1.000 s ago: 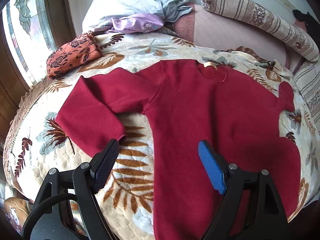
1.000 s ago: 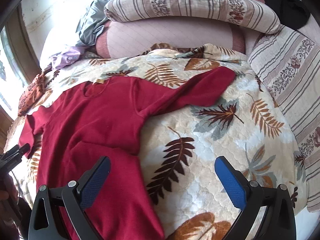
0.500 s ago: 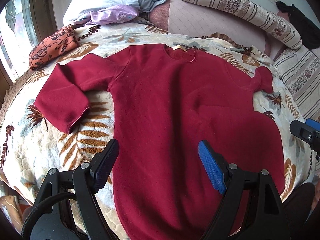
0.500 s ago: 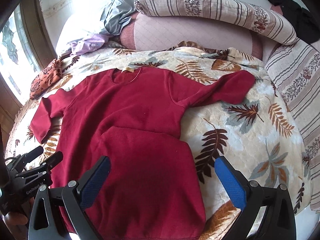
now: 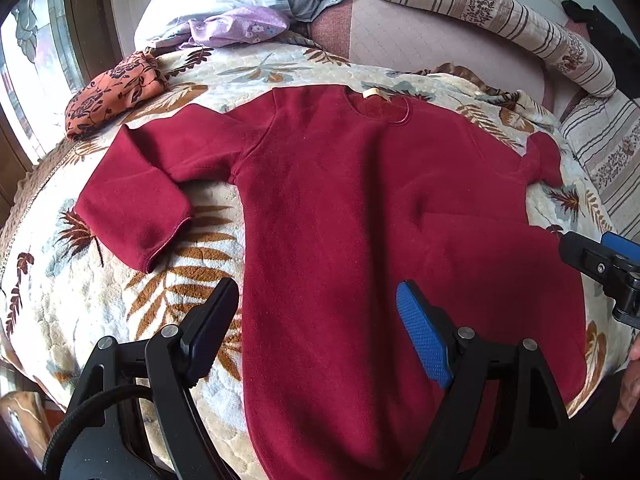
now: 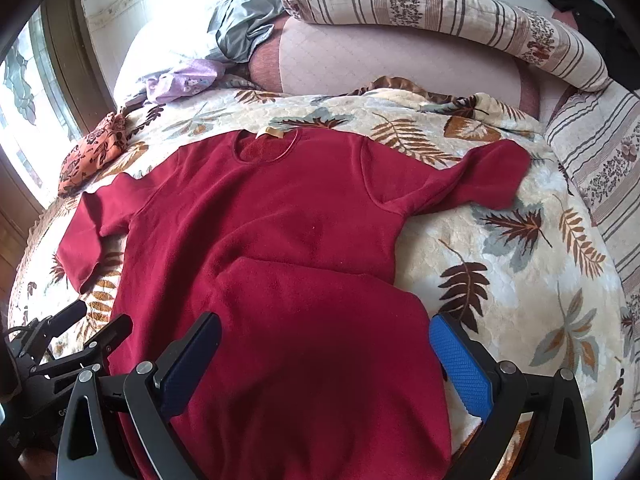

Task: Fold small clothes
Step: 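Position both grippers open over the spread red sweatshirt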

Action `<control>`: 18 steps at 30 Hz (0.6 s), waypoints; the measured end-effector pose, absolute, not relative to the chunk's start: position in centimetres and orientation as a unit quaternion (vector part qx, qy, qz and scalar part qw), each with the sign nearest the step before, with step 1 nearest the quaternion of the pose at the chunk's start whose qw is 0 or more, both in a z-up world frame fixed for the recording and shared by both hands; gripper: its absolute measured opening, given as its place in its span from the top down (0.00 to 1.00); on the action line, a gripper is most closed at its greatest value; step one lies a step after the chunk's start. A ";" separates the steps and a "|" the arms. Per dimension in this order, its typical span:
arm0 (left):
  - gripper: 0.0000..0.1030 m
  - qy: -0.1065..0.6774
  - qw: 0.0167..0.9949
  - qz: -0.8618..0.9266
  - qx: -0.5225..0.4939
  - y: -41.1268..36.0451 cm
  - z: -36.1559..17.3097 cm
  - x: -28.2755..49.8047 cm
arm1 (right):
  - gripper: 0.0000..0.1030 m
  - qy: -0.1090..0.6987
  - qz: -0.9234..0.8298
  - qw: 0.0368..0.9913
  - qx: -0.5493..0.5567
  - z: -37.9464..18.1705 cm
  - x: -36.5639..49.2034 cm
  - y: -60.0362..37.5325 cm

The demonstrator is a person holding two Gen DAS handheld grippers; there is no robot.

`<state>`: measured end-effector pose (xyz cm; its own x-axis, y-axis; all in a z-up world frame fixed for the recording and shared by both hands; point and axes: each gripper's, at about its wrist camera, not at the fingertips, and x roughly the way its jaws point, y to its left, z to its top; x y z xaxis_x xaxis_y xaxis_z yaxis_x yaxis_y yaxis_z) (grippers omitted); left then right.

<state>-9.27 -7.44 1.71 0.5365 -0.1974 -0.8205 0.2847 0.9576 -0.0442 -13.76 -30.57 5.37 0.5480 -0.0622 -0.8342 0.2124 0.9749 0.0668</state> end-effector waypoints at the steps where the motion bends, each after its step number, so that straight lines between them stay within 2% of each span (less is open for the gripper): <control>1: 0.20 0.462 0.875 -0.136 0.048 -7.4 1.7 -9.1 | 0.00 0.470 -0.077 0.876 0.080 5.2 -13.4 -30.4; 18: 0.20 0.462 0.879 -0.108 0.052 -6.8 1.2 -6.4 | 0.00 0.470 -0.082 0.877 0.061 3.4 -10.0 -28.7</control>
<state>-6.45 -6.85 1.15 0.5492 -0.1408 -0.8237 0.2371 0.9715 -0.0080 -10.00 -28.69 3.44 0.5450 -0.0856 -0.8340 0.2004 0.9792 0.0304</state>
